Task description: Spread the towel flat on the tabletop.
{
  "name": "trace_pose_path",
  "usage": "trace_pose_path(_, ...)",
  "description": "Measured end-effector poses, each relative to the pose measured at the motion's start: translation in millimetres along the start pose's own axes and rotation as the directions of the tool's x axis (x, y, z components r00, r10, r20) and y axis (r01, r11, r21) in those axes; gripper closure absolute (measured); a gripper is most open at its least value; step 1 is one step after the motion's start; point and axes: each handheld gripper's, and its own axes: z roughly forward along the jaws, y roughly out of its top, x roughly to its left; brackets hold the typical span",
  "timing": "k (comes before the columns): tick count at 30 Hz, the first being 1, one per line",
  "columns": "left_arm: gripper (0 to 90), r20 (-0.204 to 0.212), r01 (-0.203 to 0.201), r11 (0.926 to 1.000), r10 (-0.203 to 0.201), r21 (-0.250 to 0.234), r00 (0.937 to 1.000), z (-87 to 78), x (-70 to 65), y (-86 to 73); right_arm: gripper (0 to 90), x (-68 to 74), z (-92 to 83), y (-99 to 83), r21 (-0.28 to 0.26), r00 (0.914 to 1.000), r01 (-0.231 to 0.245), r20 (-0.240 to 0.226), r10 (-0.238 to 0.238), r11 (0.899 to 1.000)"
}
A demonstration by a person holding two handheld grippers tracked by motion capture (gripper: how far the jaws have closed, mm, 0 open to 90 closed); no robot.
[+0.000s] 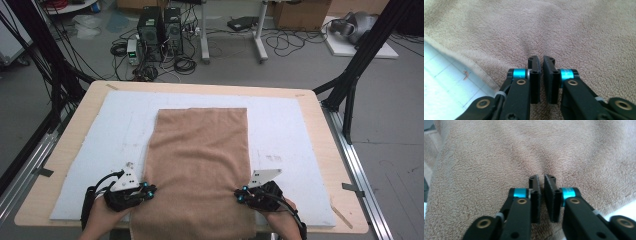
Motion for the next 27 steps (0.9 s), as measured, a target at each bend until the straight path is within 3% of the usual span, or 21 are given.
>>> trace_pose_path(10, 84.8, 0.036, 0.012, 0.9998, -0.012, -0.018, 0.9993, -17.4, -4.1, -9.4, 84.3, 19.2, -14.0, -3.2, -0.035, 0.9952, 0.023, -0.094, -0.026, 0.999)
trace_pose_path(13, 82.9, 0.046, 0.016, 0.9993, -0.014, -0.033, 0.9989, -21.3, -3.6, -9.6, 80.2, 20.9, -19.2, 0.0, -0.062, 0.9944, 0.032, -0.099, -0.038, 0.998)
trace_pose_path(16, 68.7, 0.022, 0.036, 0.9978, -0.035, -0.055, 0.9992, -24.6, 0.7, -6.7, 73.9, 13.0, -21.0, 4.2, -0.086, 0.9964, 0.016, -0.082, -0.024, 0.996)
trace_pose_path(20, 58.2, 0.002, 0.05, 0.997, -0.05, -0.059, 0.9988, -24.2, 8.3, -2.4, 65.9, -1.2, -18.0, 9.7, -0.095, 0.9982, -0.014, -0.059, 0.008, 0.995)
trace_pose_path(27, 47.5, -0.015, 0.069, 0.9937, -0.071, -0.088, 0.9974, -18.0, 16.6, 7.2, 48.2, -26.6, -9.1, 17.9, -0.099, 0.9979, -0.06, -0.031, 0.058, 0.993)
